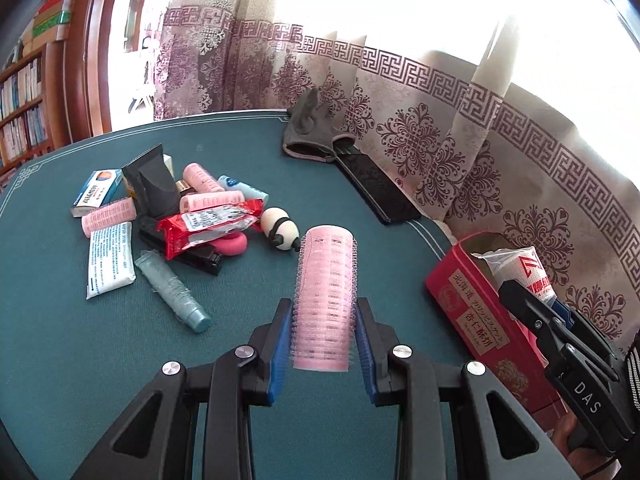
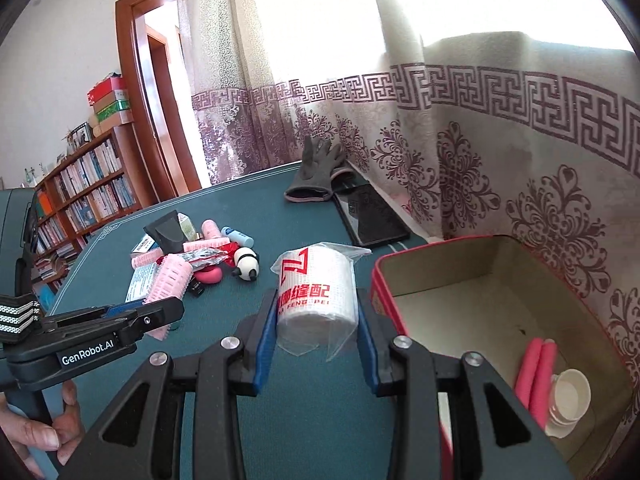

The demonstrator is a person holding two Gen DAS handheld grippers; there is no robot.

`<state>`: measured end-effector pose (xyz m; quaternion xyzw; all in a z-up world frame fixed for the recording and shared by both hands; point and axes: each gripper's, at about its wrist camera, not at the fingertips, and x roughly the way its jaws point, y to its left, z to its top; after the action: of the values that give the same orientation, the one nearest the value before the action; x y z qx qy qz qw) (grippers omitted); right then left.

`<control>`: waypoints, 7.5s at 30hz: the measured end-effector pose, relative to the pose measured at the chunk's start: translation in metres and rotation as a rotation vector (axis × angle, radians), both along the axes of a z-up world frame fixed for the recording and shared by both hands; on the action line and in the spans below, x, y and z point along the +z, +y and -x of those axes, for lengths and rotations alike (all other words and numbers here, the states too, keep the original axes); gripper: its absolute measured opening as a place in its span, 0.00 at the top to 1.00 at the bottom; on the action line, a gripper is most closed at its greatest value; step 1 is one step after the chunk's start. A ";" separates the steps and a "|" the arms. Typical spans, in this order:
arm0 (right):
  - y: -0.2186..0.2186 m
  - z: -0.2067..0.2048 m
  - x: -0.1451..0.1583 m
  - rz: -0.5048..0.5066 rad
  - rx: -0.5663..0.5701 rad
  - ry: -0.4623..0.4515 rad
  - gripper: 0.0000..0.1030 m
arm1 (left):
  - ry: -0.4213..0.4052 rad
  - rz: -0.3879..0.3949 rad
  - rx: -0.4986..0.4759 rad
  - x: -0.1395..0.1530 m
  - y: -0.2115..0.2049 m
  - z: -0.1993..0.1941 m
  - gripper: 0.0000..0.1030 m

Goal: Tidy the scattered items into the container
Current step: 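Carry curler and tape roll to the red tin and release them, then grasp the white medicine packet with left while right grasps blue-grey tube, then carry packet and tube to the red tin and release them inside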

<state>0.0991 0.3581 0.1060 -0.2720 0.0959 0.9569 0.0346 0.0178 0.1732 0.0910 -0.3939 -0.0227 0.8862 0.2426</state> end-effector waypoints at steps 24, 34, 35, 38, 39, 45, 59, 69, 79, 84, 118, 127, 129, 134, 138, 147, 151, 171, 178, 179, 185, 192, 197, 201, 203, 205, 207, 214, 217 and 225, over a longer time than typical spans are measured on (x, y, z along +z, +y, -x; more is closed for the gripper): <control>0.107 -0.060 -0.006 0.035 -0.234 -0.006 0.61 | 0.093 0.007 -0.329 0.040 0.168 -0.042 0.64; 0.115 -0.060 -0.012 0.058 -0.272 -0.018 0.23 | 0.110 0.035 -0.184 0.033 0.144 -0.026 0.15; 0.113 -0.059 -0.012 0.057 -0.270 -0.019 0.23 | 0.101 0.034 -0.172 0.031 0.140 -0.022 0.15; 0.108 -0.056 -0.012 0.054 -0.264 -0.022 0.23 | 0.083 0.032 -0.135 0.027 0.129 -0.018 0.15; 0.107 -0.055 -0.012 0.053 -0.262 -0.022 0.23 | 0.078 0.034 -0.126 0.026 0.126 -0.016 0.15; 0.093 -0.051 -0.007 0.028 -0.255 -0.010 0.23 | 0.069 0.052 -0.067 0.020 0.099 -0.010 0.14; 0.003 -0.022 0.000 -0.046 -0.057 0.019 0.23 | 0.048 0.033 0.203 0.009 -0.027 0.012 0.01; -0.064 0.006 -0.016 -0.041 0.114 -0.047 0.23 | -0.033 0.008 0.419 -0.016 -0.125 0.031 0.01; -0.107 0.030 -0.029 -0.051 0.205 -0.100 0.23 | -0.082 0.013 0.483 -0.034 -0.162 0.049 0.01; -0.118 0.042 -0.031 -0.054 0.229 -0.114 0.22 | -0.094 0.022 0.483 -0.039 -0.164 0.056 0.01; -0.135 0.083 -0.051 -0.035 0.280 -0.173 0.22 | -0.090 0.198 0.430 -0.070 -0.136 0.151 0.23; -0.160 0.112 -0.057 -0.076 0.366 -0.189 0.23 | -0.059 0.187 0.415 -0.068 -0.142 0.142 0.52; -0.167 0.122 -0.063 -0.080 0.394 -0.217 0.22 | -0.056 0.165 0.416 -0.066 -0.147 0.139 0.52; -0.180 0.143 -0.074 -0.107 0.428 -0.259 0.28 | -0.028 0.131 0.425 -0.054 -0.157 0.134 0.52; -0.190 0.155 -0.082 -0.135 0.438 -0.287 0.43 | -0.034 0.101 0.429 -0.051 -0.166 0.133 0.52; -0.208 0.152 -0.081 -0.220 0.489 -0.256 0.72 | -0.039 0.083 0.435 -0.050 -0.166 0.131 0.52; -0.206 0.139 -0.078 -0.202 0.495 -0.249 0.76 | -0.031 0.077 0.429 -0.047 -0.163 0.129 0.52; -0.114 0.033 -0.015 -0.092 0.284 -0.133 0.78 | 0.075 0.047 0.276 -0.004 -0.111 0.080 0.52; -0.069 0.007 0.003 -0.085 0.152 -0.074 0.78 | 0.078 0.038 0.199 0.003 -0.083 0.053 0.52; -0.062 0.004 0.005 -0.081 0.131 -0.065 0.78 | 0.076 0.038 0.187 0.004 -0.078 0.050 0.52; -0.018 -0.015 0.016 -0.055 0.013 -0.010 0.78 | 0.084 0.054 0.096 0.009 -0.036 0.032 0.52; 0.039 -0.036 0.013 -0.028 -0.124 0.000 0.78 | 0.093 0.063 -0.031 0.016 0.022 0.013 0.52; 0.068 -0.049 0.006 -0.019 -0.192 -0.013 0.78 | 0.080 0.063 -0.132 0.017 0.069 0.005 0.52; 0.084 -0.055 0.000 -0.016 -0.222 -0.023 0.78 | 0.091 0.072 -0.202 0.020 0.103 -0.004 0.52; 0.089 -0.056 -0.002 -0.010 -0.231 -0.026 0.78 | 0.100 0.075 -0.234 0.023 0.117 -0.009 0.52; 0.094 -0.057 -0.003 -0.008 -0.239 -0.026 0.78 | 0.110 0.078 -0.262 0.026 0.130 -0.011 0.52; 0.097 -0.058 -0.004 -0.002 -0.243 -0.025 0.78 | 0.115 0.081 -0.283 0.027 0.142 -0.013 0.52; 0.103 -0.057 -0.006 -0.001 -0.251 -0.023 0.78 | 0.124 0.094 -0.330 0.027 0.169 -0.014 0.52; 0.105 -0.054 -0.008 0.007 -0.250 -0.035 0.78 | 0.127 0.103 -0.345 0.025 0.176 -0.012 0.28; 0.111 -0.056 -0.011 0.038 -0.295 -0.043 0.37 | 0.186 0.121 -0.278 0.030 0.157 -0.011 0.07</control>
<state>0.1552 0.4694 0.0949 -0.2763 0.1522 0.9333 0.1715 0.0291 0.3301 0.1207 -0.3235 0.1082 0.8765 0.3398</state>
